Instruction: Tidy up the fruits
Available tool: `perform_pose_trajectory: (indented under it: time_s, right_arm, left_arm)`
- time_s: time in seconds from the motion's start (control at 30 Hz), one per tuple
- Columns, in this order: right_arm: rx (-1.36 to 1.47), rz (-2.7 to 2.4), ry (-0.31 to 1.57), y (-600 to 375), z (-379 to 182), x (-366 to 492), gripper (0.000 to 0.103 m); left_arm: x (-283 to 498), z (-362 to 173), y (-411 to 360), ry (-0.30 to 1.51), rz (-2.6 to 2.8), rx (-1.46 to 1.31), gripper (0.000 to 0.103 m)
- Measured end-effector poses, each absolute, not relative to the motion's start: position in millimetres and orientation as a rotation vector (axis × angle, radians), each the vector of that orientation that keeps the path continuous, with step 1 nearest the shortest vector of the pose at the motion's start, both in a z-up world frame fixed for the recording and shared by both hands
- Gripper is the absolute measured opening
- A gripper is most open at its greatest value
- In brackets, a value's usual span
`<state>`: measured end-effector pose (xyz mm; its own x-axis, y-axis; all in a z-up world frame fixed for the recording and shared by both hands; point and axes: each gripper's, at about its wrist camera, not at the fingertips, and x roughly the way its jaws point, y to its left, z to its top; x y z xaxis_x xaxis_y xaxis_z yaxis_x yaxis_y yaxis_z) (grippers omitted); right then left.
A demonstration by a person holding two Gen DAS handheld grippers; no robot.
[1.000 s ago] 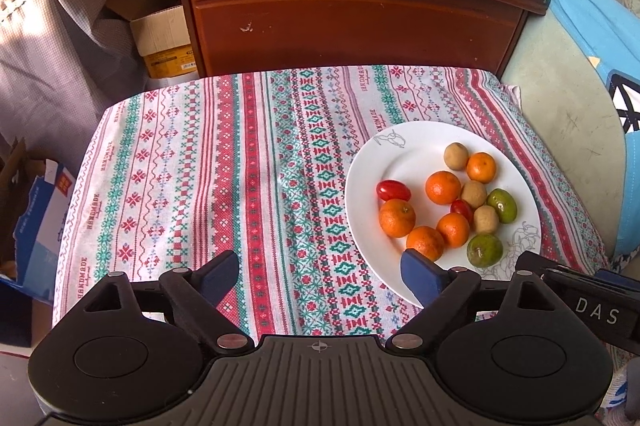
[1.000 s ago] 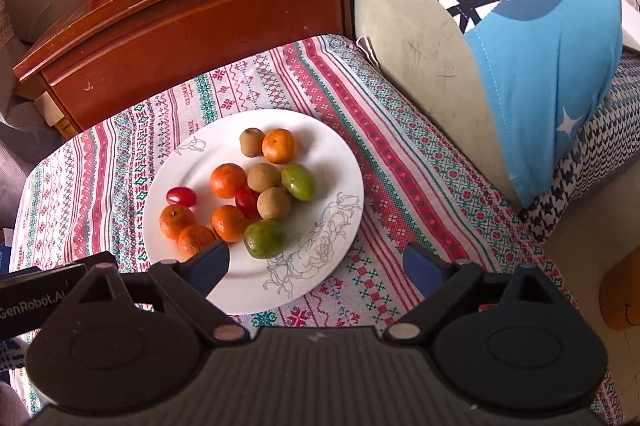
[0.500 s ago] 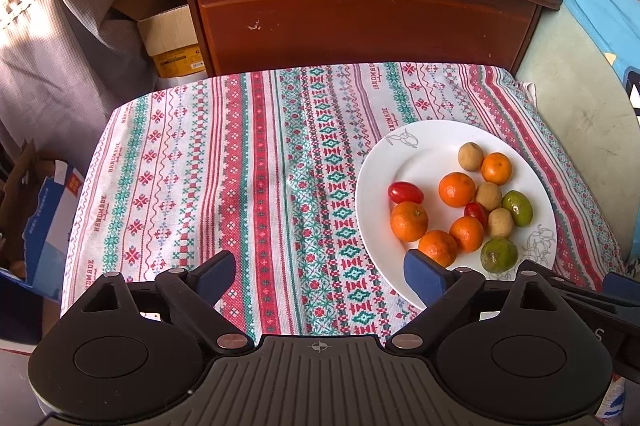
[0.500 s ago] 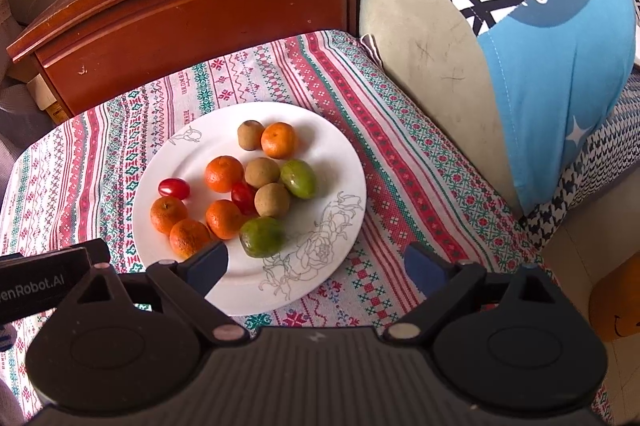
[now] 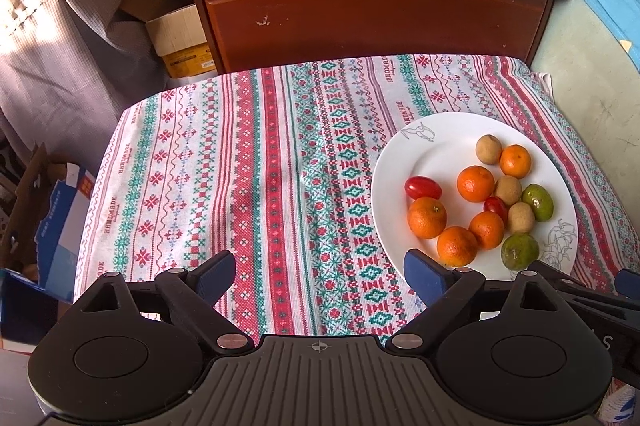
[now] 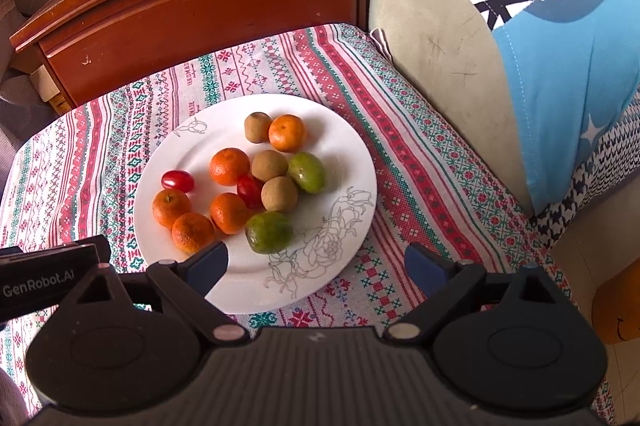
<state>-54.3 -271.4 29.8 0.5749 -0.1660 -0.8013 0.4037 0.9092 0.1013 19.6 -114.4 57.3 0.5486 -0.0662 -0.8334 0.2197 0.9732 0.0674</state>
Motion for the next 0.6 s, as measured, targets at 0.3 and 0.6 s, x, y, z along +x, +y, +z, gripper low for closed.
perform_pose_trajectory:
  time_s: [0.3, 0.6]
  right_arm:
    - [0.287, -0.338, 0.901, -272.3, 28.9, -53.4, 0.095]
    - [0.276, -0.331, 0.901, -267.9, 30.9, -54.4, 0.095]
  left_arm:
    - [21.9, 54.0, -115.5, 0.990, -0.171, 0.161, 0.093]
    - [20.3, 58.0, -113.6, 0.978, -0.163, 0.160, 0.092]
